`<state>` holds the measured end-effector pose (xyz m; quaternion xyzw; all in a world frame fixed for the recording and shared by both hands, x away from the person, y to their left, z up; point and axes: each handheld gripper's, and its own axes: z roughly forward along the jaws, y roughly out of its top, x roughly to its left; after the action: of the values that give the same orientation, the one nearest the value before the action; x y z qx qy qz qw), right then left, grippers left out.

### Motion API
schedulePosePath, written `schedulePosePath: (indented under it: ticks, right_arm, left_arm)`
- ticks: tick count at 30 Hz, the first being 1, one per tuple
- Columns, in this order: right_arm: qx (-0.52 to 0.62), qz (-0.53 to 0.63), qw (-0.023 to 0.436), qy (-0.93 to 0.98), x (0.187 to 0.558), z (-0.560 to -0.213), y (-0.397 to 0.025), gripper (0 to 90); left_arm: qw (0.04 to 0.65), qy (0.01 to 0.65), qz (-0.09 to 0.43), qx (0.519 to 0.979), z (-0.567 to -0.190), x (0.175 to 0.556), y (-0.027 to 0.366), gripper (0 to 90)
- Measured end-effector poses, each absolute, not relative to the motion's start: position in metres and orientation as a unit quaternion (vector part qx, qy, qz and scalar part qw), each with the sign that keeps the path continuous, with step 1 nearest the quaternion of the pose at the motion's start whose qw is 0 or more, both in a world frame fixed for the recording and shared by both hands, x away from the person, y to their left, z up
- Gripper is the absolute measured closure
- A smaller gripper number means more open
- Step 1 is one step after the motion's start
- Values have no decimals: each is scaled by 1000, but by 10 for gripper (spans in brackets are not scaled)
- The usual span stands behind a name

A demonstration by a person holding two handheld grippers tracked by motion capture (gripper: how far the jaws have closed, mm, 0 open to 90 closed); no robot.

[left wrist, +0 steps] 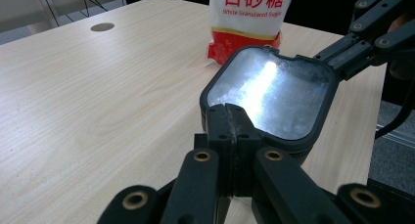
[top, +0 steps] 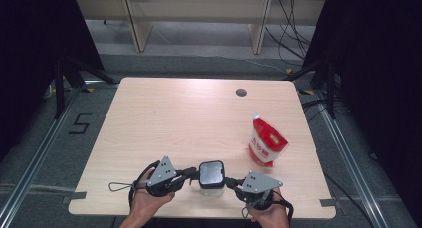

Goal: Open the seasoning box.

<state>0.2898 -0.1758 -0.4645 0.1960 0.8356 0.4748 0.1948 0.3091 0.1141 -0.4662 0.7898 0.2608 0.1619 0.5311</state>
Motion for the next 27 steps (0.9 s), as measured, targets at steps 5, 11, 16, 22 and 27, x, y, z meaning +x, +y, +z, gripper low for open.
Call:
schedulePosePath:
  ticks: [5, 11, 16, 22, 27]
  right_arm:
    - [192, 477, 195, 835, 289, -460, -174, 896]
    - [194, 480, 197, 832, 288, -457, -173, 896]
    - [189, 486, 199, 830, 288, -455, -170, 895]
    - [184, 484, 202, 831, 287, -450, -168, 895]
    - [186, 483, 202, 831, 287, -448, -167, 895]
  left_arm:
    - [532, 258, 158, 791, -467, 310, 115, 890]
    - [536, 256, 155, 790, -467, 310, 116, 882]
    - [536, 261, 152, 788, -468, 309, 116, 871]
    - [533, 240, 142, 799, -466, 310, 123, 787]
    - [537, 218, 131, 805, -472, 310, 131, 687]
